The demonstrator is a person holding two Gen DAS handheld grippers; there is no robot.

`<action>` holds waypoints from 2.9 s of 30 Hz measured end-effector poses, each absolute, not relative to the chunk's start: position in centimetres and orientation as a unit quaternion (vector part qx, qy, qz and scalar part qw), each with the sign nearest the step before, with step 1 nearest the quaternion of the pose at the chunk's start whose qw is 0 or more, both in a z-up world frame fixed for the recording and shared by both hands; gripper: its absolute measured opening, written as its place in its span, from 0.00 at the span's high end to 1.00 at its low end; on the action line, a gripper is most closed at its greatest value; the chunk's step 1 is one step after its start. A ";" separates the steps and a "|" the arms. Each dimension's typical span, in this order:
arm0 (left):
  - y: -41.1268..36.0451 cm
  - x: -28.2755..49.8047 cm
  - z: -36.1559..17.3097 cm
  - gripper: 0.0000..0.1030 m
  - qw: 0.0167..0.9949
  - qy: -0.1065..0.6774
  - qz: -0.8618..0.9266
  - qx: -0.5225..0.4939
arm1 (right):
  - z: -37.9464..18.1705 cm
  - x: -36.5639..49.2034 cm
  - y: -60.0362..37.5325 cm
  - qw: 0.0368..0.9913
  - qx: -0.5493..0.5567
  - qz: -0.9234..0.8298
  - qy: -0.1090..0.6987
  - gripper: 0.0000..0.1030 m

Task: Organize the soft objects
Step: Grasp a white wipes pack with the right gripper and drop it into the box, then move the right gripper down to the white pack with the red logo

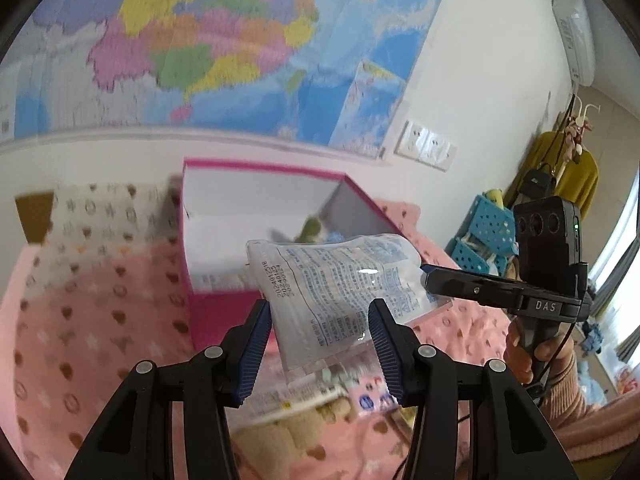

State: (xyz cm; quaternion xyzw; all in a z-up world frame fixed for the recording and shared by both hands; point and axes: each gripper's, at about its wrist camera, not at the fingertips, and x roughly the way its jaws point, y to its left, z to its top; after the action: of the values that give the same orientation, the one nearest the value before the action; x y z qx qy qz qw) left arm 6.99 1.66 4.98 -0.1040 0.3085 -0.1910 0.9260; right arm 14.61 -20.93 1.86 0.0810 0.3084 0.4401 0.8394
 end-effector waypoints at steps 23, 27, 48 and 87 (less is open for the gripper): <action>4.2 16.1 2.3 0.51 0.928 0.353 -0.091 -0.077 | -1.9 24.6 -15.3 0.841 0.030 0.377 0.387 0.64; 4.1 15.4 2.8 0.51 0.935 0.338 -0.082 -0.068 | -2.3 24.5 -15.6 0.841 0.032 0.374 0.390 0.61; 0.0 9.5 0.9 0.48 0.916 0.352 -0.177 -0.072 | -1.6 15.2 -22.5 0.834 0.075 0.407 0.366 0.50; -5.6 11.0 -4.9 0.50 0.857 0.449 -0.249 -0.043 | -9.7 16.3 -23.5 0.829 0.073 0.348 0.432 0.50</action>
State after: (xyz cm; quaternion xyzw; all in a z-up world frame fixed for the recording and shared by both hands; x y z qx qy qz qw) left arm 10.98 -5.61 -4.94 -0.0431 0.4487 -0.2492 0.8572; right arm 16.27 -23.55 -9.68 0.0726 0.4324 0.3477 0.8287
